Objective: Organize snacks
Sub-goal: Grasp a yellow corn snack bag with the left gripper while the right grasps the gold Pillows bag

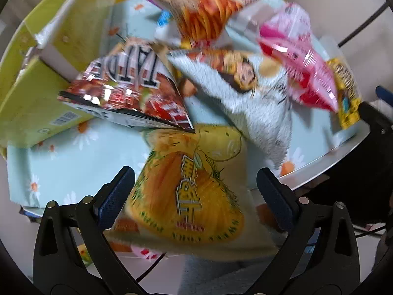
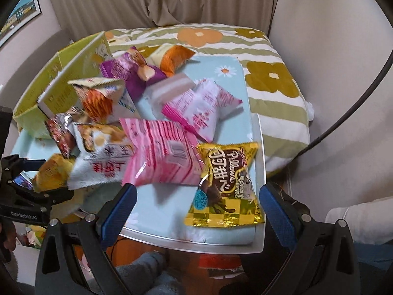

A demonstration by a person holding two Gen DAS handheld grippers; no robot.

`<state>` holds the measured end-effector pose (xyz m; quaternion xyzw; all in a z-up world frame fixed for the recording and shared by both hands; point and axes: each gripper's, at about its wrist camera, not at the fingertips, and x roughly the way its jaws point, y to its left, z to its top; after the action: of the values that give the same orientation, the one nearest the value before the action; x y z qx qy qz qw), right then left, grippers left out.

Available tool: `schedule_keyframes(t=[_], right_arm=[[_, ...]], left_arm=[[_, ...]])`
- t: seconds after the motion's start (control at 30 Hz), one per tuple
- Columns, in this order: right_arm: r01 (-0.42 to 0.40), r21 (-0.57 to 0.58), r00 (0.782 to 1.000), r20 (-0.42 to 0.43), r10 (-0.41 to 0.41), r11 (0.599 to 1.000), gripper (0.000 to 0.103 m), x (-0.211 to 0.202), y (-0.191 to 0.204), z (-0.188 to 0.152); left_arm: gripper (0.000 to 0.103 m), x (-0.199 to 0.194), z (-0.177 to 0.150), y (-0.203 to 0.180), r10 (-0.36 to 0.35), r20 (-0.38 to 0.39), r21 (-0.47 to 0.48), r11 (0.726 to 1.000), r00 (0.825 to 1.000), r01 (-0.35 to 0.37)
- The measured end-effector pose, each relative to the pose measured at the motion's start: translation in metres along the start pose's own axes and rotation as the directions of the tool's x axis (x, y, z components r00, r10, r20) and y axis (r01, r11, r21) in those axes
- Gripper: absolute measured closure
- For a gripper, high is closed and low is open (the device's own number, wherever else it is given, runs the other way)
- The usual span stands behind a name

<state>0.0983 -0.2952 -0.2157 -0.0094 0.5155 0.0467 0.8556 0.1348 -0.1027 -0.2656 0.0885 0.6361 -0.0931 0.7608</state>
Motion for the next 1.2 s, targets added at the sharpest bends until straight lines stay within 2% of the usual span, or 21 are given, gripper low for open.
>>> schedule_keyframes(t=[0.2, 0.23, 0.37, 0.47, 0.53, 0.67, 0.73, 0.9, 1.03, 1.2], right_arm=[[0.053, -0.013, 0.998, -0.017, -0.053, 0.999, 0.004, 0.013, -0.005, -0.006], [0.056, -0.013, 0.998, -0.022, -0.057, 0.998, 0.004, 0.015, -0.006, -0.007], [0.071, -0.017, 0.997, -0.030, -0.072, 0.997, 0.005, 0.024, -0.009, -0.007], [0.078, -0.027, 0.996, -0.034, -0.079, 0.997, 0.011, 0.029, -0.010, -0.006], [0.077, -0.038, 0.996, -0.047, -0.079, 0.996, 0.023, 0.035, -0.010, -0.005], [0.087, -0.046, 0.994, -0.062, -0.090, 0.995, 0.031, 0.046, -0.013, -0.003], [0.090, -0.052, 0.993, -0.066, -0.093, 0.995, 0.035, 0.050, -0.014, -0.001], [0.088, -0.064, 0.993, -0.069, -0.092, 0.994, 0.039, 0.061, -0.017, 0.004], [0.071, -0.057, 0.994, -0.082, -0.076, 0.996, 0.046, 0.068, -0.019, 0.004], [0.064, -0.047, 0.995, -0.077, -0.067, 0.997, 0.052, 0.064, -0.019, 0.001]], left_arm=[[0.006, 0.023, 0.006, 0.000, -0.018, -0.030, 0.002, 1.000, 0.999, 0.018], [0.011, 0.025, 0.006, 0.001, -0.030, -0.030, 0.002, 1.000, 0.999, 0.031], [0.018, 0.026, 0.011, 0.006, -0.066, -0.021, -0.010, 0.998, 0.998, 0.066], [0.026, 0.026, 0.011, 0.013, -0.078, -0.021, -0.012, 0.997, 0.997, 0.078], [0.031, 0.025, 0.009, 0.020, -0.090, -0.022, -0.020, 0.996, 0.996, 0.090], [0.038, 0.022, 0.008, 0.031, -0.100, -0.019, -0.031, 0.995, 0.995, 0.100], [0.039, 0.020, 0.007, 0.038, -0.099, -0.016, -0.036, 0.994, 0.995, 0.099], [0.040, 0.015, 0.001, 0.044, -0.097, -0.001, -0.049, 0.994, 0.995, 0.097], [0.041, 0.012, 0.004, 0.031, -0.087, 0.012, -0.061, 0.994, 0.996, 0.088], [0.043, -0.003, -0.002, 0.040, -0.087, 0.041, -0.080, 0.993, 0.995, 0.091]])
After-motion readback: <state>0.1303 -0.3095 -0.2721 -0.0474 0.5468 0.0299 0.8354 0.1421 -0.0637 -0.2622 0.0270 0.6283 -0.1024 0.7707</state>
